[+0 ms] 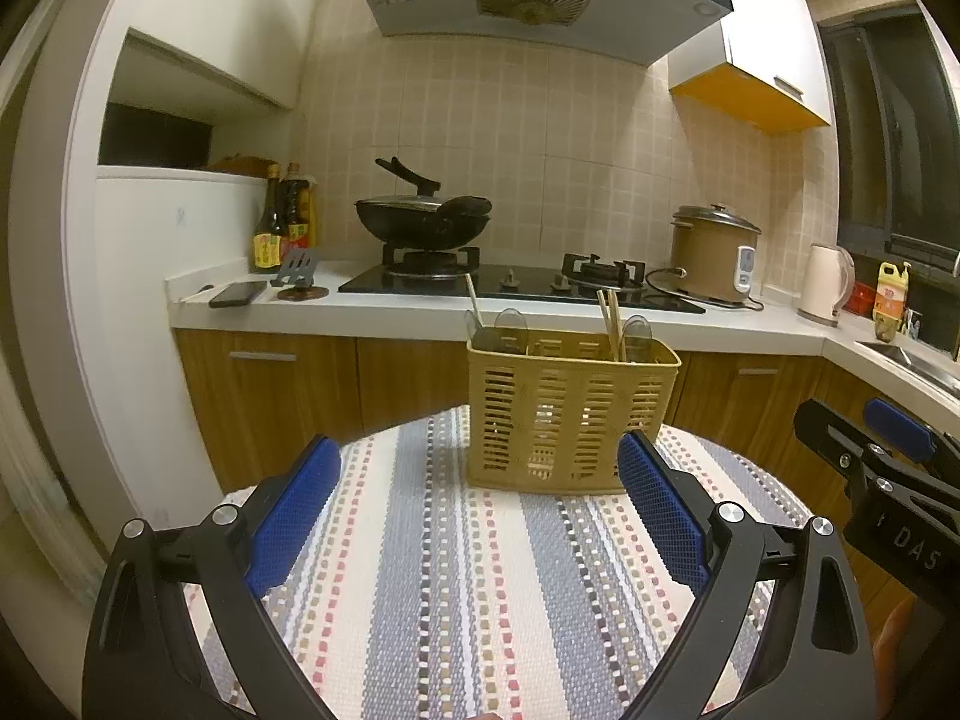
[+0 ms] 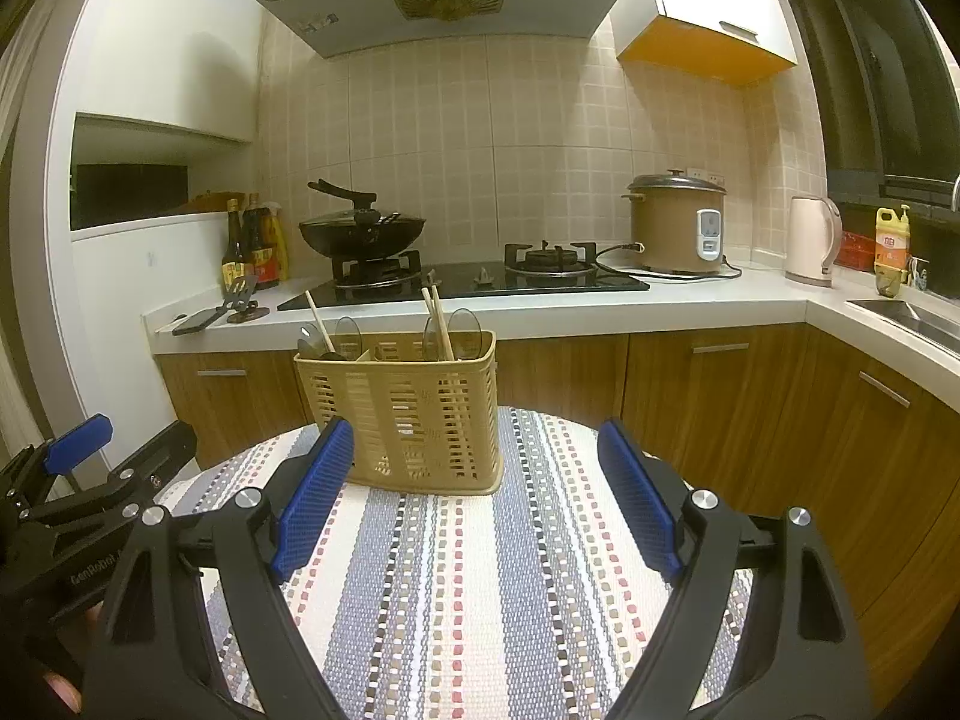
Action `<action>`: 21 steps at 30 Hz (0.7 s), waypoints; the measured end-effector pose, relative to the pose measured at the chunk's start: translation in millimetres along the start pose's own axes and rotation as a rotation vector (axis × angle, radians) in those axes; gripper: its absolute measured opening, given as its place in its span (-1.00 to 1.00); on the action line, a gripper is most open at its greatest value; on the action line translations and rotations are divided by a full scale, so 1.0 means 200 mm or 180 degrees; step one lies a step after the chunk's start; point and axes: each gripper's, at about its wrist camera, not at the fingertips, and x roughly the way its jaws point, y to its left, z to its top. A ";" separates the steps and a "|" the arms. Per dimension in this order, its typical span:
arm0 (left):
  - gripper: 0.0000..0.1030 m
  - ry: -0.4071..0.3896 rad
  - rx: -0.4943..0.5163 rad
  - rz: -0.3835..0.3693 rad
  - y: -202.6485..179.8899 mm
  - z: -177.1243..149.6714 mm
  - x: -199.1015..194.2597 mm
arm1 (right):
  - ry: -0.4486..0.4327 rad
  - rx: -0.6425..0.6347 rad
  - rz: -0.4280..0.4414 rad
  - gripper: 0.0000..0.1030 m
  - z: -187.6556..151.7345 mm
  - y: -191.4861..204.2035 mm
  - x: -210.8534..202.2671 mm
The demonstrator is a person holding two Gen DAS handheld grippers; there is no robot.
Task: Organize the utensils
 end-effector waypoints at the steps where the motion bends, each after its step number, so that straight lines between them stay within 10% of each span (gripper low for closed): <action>1: 0.76 0.0005 -0.0005 -0.0006 0.00 0.00 0.00 | 0.0000 0.0001 0.0000 0.54 0.00 0.00 0.00; 21: 0.76 0.0025 -0.0036 -0.0040 0.01 -0.01 0.00 | 0.0018 0.0000 0.0009 0.55 -0.01 0.00 0.00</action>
